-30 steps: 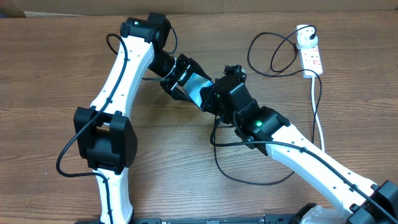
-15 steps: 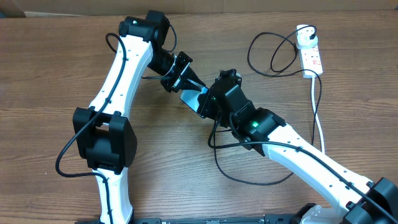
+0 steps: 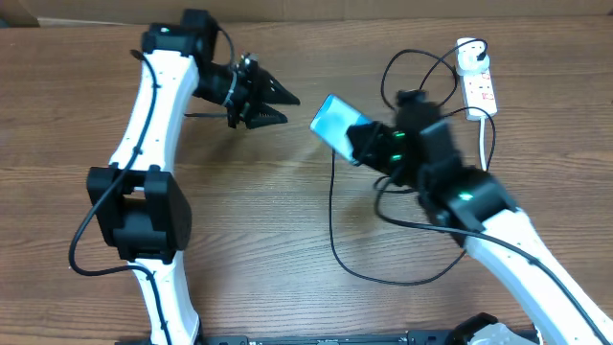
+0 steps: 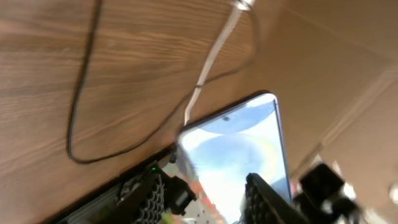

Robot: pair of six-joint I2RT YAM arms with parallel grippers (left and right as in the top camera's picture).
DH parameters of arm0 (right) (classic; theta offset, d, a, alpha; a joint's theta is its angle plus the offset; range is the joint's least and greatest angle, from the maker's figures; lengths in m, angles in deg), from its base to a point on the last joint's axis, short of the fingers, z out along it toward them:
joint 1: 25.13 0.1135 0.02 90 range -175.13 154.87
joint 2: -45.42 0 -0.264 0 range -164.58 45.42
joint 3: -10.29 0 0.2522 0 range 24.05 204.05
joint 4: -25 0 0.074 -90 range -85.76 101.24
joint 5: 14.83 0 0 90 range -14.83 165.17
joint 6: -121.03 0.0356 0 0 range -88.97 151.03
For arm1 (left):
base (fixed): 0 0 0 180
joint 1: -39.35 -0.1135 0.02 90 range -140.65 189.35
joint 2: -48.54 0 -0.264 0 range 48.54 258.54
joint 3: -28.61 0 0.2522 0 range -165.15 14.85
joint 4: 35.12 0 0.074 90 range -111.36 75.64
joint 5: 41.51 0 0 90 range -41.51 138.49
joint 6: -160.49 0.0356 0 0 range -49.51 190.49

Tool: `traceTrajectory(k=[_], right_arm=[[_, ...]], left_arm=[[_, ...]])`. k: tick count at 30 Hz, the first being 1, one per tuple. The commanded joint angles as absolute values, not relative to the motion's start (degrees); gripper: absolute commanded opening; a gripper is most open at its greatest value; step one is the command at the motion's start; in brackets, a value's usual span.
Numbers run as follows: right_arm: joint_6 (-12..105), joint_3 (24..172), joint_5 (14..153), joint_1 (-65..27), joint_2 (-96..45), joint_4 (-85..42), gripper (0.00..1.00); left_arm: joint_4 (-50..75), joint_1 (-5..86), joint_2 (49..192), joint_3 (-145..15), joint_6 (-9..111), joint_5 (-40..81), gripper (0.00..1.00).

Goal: Plug charger to phone and switch on socket
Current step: 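Close the right gripper on the phone's side edge, then release the phone from the left gripper and raise it with the right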

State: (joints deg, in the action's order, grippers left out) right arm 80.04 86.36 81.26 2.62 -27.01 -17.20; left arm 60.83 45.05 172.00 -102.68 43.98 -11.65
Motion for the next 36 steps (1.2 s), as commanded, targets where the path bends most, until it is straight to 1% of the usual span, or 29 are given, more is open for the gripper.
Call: traceTrajectory(k=[1,2,5,8,14,20,22,27,29,32,36], right_arm=[[78.4,87.8,92.3,-1.1,-23.1,-16.1,0.04],[78.5,87.8,94.0,-1.9,-22.7,-15.8,0.04],[78.5,87.8,99.2,-3.6,-22.4,-14.0,0.04],[79.0,87.8,102.3,-4.5,-22.4,-11.8,0.04],[80.4,87.8,103.7,-5.2,-22.4,-9.4,0.04],[80.7,87.8,106.5,-7.5,-22.4,-9.3,0.04],[80.8,87.8,108.9,-9.0,-22.4,-8.8,0.04],[82.6,87.8,116.1,-12.6,-22.4,-5.4,0.04],[83.9,87.8,118.1,-13.4,-22.4,-3.8,0.04],[85.7,87.8,118.8,-13.6,-22.4,-2.5,0.04],[89.2,87.8,118.4,-13.6,-23.4,0.1,0.04]], left_arm=[[61.7,43.8,172.1,-103.5,58.8,-22.9,0.44],[62.7,43.6,172.1,-103.5,60.6,-23.2,0.49],[65.0,43.4,171.8,-103.5,65.6,-25.0,0.55],[67.0,43.4,170.7,-103.5,71.2,-28.5,0.57],[67.9,43.4,165.9,-103.5,76.0,-29.1,0.58],[68.4,41.8,159.3,-103.5,74.2,-21.1,0.60],[69.6,40.3,157.8,-103.5,74.8,-21.0,0.60],[75.3,37.3,154.5,-103.5,83.2,-22.5,0.59],[75.4,36.9,153.7,-102.5,83.8,-22.6,0.59],[75.3,36.8,153.7,-99.9,85.4,-27.5,0.59],[72.4,37.0,153.8,-93.0,90.0,-40.4,0.55]])
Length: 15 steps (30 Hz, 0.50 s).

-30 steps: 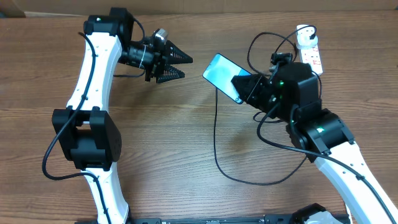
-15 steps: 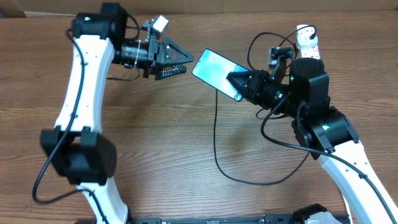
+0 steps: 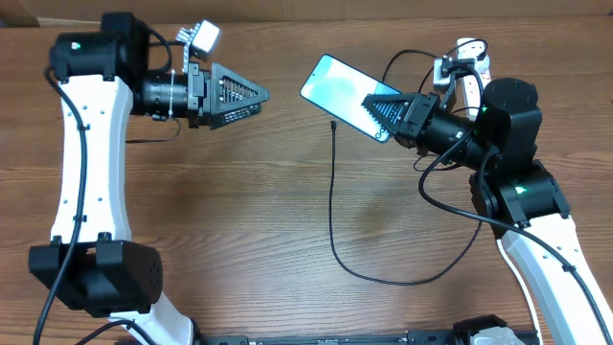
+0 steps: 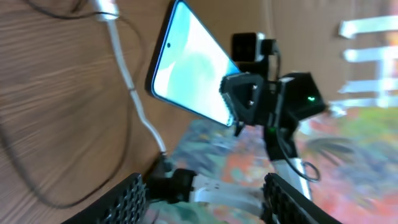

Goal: Plug charger to phone and switch on socket
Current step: 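Release the phone from the left gripper and raise it with the right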

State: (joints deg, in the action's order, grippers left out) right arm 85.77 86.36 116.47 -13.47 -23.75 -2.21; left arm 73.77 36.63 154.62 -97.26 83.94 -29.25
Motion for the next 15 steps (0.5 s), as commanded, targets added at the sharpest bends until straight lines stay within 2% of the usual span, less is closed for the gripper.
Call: traceTrajectory(k=[1,9,15], right_arm=[[90.2,87.8,118.1,-13.6,-23.7,0.8,0.04],[98.9,87.8,115.8,-10.7,-30.6,11.9,0.04],[101.8,87.8,112.5,-5.9,-35.6,18.3,0.04]], left_arm=[[71.7,37.1,153.8,-91.5,91.0,-42.0,0.55],[68.5,37.2,154.2,-86.4,92.7,-42.0,0.55],[57.6,37.6,154.2,-86.4,83.3,-41.4,0.56]])
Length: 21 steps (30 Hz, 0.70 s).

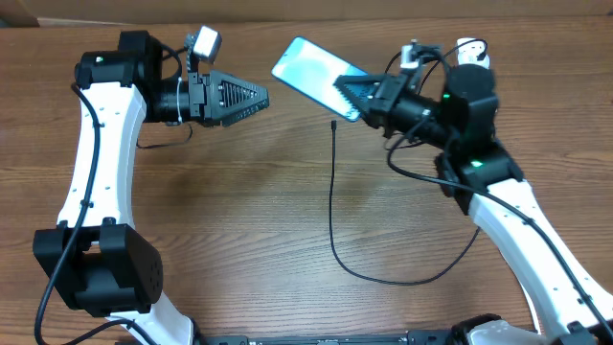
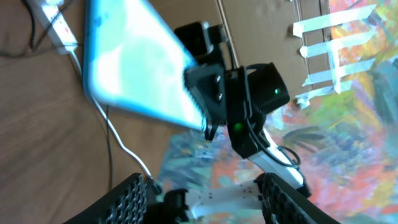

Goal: Plug charger to phone and switch on socket
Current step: 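Release the phone from the left gripper and raise it with the right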

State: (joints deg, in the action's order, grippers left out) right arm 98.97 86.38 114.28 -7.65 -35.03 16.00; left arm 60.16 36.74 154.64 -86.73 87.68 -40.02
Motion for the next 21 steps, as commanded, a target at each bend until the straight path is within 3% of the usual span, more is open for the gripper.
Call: traceTrajectory(k=[1,6,21], right_arm=[[101.8,87.8,112.2,-5.4,-36.1,19.5,0.04],[102.0,87.8,110.8,-5.1,-36.5,21.0,0.04],[104.7,87.8,110.1,-4.2,-37.5,21.7,0.04]], left_arm=[[55.3,37.6,154.2,-86.4,80.4,-40.2,0.56],[48.5,38.1,154.2,-86.4,69.4,-29.8,0.56],[34.9,43.3,154.2,-86.4,53.0,-28.0,0.58]])
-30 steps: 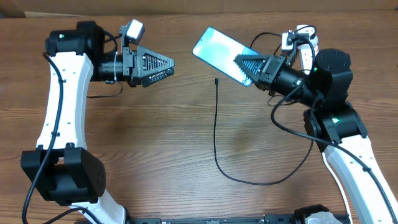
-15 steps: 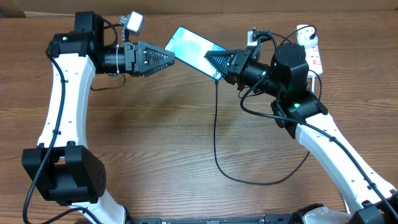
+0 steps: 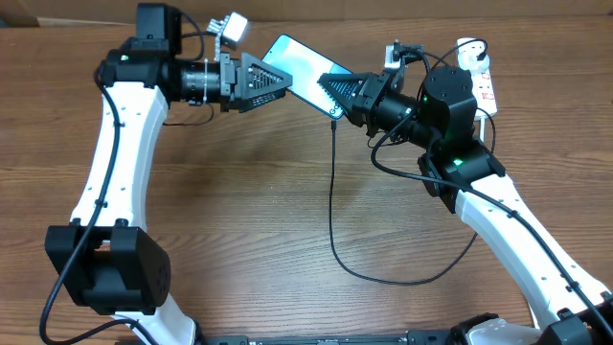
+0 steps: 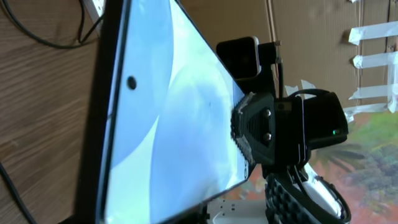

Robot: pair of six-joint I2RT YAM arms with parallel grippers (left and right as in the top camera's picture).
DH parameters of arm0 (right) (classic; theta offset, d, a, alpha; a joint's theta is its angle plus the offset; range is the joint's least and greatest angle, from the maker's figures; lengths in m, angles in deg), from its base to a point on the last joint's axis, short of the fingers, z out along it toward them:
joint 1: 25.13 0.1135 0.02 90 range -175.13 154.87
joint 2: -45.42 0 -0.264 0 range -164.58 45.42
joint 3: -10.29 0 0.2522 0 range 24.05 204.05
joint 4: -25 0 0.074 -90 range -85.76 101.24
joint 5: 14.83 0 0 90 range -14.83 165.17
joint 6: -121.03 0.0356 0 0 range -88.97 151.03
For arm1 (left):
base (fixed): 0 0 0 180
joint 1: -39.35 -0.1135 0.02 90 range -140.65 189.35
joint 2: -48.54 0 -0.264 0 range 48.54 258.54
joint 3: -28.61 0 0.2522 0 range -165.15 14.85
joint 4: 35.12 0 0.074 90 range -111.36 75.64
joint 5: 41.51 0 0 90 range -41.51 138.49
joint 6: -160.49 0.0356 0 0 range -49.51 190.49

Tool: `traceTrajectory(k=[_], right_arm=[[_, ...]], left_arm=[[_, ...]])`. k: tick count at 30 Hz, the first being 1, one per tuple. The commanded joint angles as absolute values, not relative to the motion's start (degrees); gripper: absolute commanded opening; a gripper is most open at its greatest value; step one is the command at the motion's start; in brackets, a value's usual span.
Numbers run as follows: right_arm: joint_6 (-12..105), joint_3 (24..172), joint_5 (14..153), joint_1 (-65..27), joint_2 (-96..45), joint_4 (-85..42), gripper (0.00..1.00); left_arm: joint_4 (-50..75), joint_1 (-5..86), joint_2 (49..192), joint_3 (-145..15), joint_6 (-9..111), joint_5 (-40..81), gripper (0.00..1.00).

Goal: Plug charger to phone and switch on socket
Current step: 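Release the phone from the left gripper and raise it with the right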

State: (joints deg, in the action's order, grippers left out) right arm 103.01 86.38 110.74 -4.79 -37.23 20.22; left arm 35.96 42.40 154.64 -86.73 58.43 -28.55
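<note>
The phone (image 3: pixel 299 59), its screen lit pale blue, is held up in the air at the back middle, with my right gripper (image 3: pixel 330 88) shut on its right end. My left gripper (image 3: pixel 283 84) reaches in from the left, open, with its tips at the phone's left end. The left wrist view is filled by the phone (image 4: pixel 168 112) close up, with the right gripper (image 4: pixel 267 124) behind it. One left finger (image 4: pixel 298 199) shows at the lower right and the other is hidden. The black charger cable (image 3: pixel 331 192) lies on the table, its plug end (image 3: pixel 332 124) below the phone.
A white power strip (image 3: pixel 476 72) lies at the back right, with cables running from it behind the right arm. The black cable loops towards the front (image 3: pixel 402 281). The wooden table (image 3: pixel 239 220) spreads under both arms.
My left gripper has moved right and back, up to the phone's left end. The phone has shifted slightly left in the right gripper, and it now fills the left wrist view.
At first my right gripper held the phone low over the middle of the table, with the left gripper close by. Then the arms were further apart and the phone was raised. After that the phone was further back and left, and now the open left gripper meets it.
</note>
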Motion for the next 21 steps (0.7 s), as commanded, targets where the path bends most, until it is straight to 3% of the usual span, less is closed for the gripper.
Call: traceTrajectory(k=[1,21], right_arm=[[105.0,87.8,109.9,-4.0,-37.8,22.1,0.04],[105.6,87.8,102.0,4.8,-39.7,23.3,0.04]], left_arm=[[34.3,43.6,154.2,-86.4,52.1,-28.0,0.58],[22.1,45.0,154.2,-86.4,39.0,-27.4,0.51]])
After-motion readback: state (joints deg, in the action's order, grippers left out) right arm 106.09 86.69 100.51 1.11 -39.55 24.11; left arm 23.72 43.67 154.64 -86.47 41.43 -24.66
